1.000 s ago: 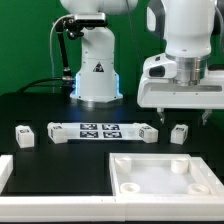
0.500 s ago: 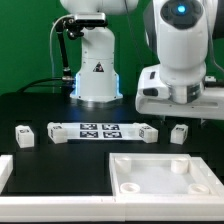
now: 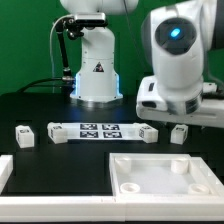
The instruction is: Assemble square table
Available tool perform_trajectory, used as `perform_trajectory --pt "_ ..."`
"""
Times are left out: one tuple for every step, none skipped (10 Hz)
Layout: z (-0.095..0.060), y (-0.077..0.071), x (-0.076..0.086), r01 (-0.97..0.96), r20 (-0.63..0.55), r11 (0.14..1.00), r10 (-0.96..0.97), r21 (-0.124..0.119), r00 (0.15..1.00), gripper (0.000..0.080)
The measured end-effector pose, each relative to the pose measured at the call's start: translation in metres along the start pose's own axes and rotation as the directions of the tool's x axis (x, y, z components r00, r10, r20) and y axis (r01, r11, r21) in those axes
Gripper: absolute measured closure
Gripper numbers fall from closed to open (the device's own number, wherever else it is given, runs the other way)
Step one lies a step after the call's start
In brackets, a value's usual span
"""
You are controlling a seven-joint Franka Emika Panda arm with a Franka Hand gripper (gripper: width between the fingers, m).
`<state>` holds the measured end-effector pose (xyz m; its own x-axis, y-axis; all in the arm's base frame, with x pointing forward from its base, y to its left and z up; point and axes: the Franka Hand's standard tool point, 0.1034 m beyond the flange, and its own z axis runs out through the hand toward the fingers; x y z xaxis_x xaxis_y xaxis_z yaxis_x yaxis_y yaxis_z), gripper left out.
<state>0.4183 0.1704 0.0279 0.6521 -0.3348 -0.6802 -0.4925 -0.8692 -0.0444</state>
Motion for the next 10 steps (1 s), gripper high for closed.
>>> perform_trajectory --pt "0.007 -0.001 -0.002 0.006 0.014 1.000 -0.006 0.000 1.000 0.0151" --pt "0.007 -0.001 -0.002 0.007 0.014 1.000 -0.007 -0.002 1.000 0.0151" --pt "0.006 0.000 -0.002 0.006 0.013 1.000 -0.006 -0.001 1.000 0.0151" --pt "0.007 0.000 -0.002 0.005 0.014 1.000 -0.005 -0.001 1.000 0.0151" --pt "0.008 0.001 -0.001 0.001 0.018 1.000 -0.001 0.005 1.000 0.0151" --pt "0.016 0.006 -0.001 -0.020 0.041 1.000 0.019 0.020 0.999 0.0151" --pt "0.024 0.008 -0.001 -0.041 0.069 0.998 0.038 0.038 0.997 0.0151" --pt "0.029 0.011 0.003 -0.077 0.097 0.995 0.070 0.071 0.993 0.0151" --pt "0.026 0.010 0.003 -0.067 0.088 0.996 0.061 0.065 0.994 0.0151" --pt "0.027 0.010 0.003 -0.067 0.089 0.996 0.062 0.064 0.994 0.0181"
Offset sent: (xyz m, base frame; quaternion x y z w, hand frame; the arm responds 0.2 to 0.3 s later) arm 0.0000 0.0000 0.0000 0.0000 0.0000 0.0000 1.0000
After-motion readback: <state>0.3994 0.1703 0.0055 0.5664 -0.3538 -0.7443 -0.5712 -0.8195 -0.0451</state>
